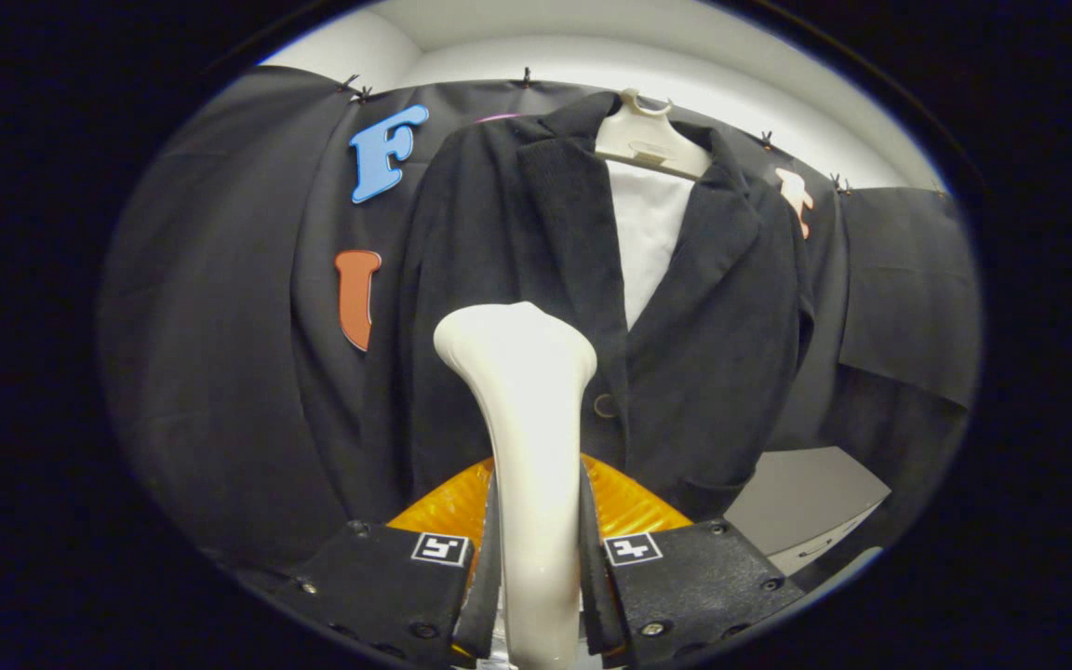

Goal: Iron the clothes twice with a garment steamer, once on the left side and once on the right side.

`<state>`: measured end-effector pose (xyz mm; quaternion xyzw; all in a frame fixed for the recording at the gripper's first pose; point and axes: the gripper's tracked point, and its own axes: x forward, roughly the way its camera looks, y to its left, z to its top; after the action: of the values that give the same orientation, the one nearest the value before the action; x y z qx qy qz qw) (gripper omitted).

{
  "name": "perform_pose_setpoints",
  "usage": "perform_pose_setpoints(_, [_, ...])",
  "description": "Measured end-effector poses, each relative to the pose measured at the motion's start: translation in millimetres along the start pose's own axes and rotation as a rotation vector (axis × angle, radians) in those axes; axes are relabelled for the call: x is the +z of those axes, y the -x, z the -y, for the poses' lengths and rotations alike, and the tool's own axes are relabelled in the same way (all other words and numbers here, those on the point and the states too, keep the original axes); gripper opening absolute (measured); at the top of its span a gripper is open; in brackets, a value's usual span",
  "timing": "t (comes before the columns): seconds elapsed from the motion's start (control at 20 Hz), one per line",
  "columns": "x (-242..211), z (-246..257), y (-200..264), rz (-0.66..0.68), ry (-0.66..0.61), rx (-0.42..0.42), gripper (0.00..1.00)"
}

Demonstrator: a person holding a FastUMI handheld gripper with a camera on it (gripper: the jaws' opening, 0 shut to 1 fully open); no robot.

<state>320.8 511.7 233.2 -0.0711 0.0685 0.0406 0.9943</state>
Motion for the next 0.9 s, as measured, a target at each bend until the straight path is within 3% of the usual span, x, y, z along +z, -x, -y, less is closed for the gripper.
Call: perform_pose_setpoints(0.9, [-103,-6,-12,-0.122,0.071,-0.01,0.4])
